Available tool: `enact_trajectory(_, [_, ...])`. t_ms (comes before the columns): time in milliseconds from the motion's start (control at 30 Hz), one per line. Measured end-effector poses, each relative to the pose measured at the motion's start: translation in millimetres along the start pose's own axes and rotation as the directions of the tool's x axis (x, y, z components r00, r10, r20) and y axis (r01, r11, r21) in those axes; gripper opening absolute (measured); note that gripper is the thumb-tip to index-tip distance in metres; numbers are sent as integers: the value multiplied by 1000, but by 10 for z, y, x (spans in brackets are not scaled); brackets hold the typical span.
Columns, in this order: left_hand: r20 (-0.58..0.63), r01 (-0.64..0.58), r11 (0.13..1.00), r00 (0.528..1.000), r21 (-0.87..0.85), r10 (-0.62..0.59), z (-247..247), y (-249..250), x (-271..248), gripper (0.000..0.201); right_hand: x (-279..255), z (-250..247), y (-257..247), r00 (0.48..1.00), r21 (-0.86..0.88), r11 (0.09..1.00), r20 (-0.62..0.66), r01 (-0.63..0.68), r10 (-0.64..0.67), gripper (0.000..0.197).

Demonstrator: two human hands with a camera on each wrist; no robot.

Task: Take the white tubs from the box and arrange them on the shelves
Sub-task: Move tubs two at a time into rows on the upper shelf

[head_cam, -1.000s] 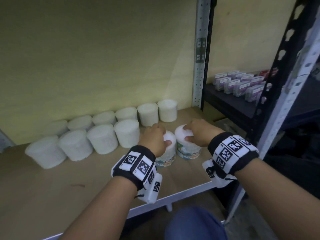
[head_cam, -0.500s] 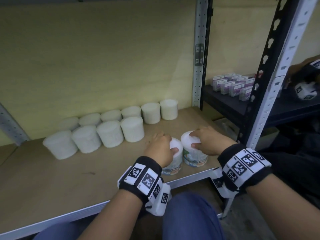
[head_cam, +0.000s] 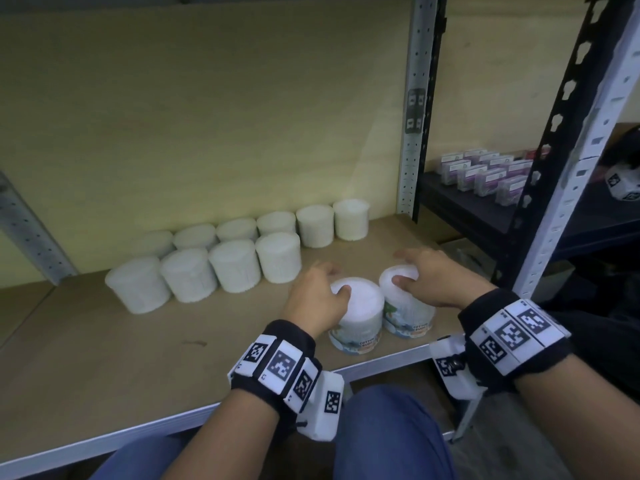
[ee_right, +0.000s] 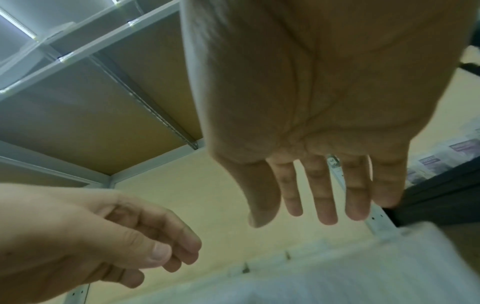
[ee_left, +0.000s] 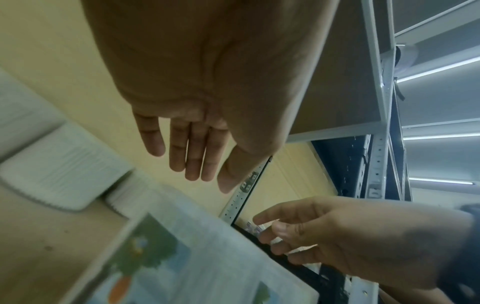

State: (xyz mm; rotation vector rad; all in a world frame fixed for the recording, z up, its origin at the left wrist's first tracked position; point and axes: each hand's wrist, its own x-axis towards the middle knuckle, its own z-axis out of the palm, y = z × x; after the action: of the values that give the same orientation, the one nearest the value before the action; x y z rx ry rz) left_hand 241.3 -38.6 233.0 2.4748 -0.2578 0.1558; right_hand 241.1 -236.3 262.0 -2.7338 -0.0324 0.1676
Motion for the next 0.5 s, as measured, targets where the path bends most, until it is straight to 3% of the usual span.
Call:
enact_trajectory(300, [-74,98,995,993,16,-96,-634,-667,154,42,271,21,-792,982,222,958,-96,181,-163,35])
enact_trajectory(500, [-74,147,987,987,65,-142,-993,-1124,306,44,627,184,-1414,966,191,948,-82,255,-244,32])
